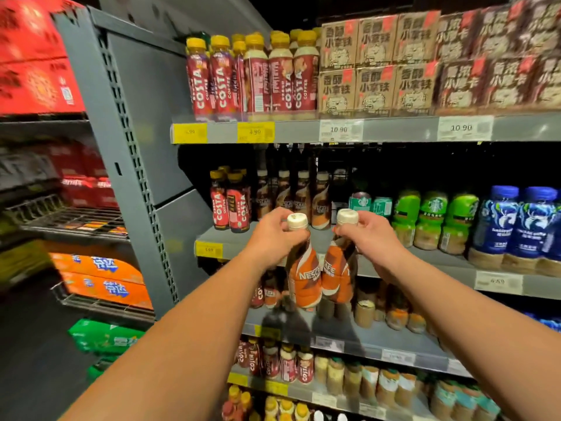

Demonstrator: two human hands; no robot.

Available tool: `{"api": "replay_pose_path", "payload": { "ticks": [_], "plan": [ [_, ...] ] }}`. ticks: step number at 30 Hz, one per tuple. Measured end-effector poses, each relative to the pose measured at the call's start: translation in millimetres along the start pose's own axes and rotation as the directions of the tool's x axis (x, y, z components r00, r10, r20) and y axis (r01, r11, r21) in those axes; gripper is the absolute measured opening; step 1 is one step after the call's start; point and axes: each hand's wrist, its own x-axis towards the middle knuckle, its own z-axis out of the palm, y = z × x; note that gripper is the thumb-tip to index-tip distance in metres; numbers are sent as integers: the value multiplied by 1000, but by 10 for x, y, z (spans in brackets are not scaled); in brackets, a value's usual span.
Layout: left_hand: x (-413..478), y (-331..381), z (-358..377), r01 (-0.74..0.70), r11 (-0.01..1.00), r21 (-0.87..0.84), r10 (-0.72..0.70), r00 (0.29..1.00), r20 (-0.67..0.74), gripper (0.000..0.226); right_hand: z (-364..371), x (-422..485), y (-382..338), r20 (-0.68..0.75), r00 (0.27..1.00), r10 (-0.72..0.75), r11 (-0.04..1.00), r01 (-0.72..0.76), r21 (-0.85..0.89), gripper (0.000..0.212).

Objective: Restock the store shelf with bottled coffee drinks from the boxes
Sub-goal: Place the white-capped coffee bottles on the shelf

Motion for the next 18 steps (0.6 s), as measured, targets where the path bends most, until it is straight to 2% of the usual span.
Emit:
{"api": "replay_pose_path", "payload": {
  "ticks": [6,13,16,18],
  "plan": [
    [274,-55,-209,-53,997,-62,56,997,47,23,237,206,-116,-71,997,-10,1000,11,9,9],
    [687,-223,-466,-87,993,-77,94,992,90,28,549,476,-262,-220,975,-41,999,34,-36,23],
    [821,-284,-525,-107,991,-83,115,988,99,27,622,587,-312,-268,963,-29,999,22,-27,13],
    [914,-318,-545,-124,989,-85,132,986,98,26,664,676,-338,-278,960,-24,1000,23,-9,20]
  ]
}}
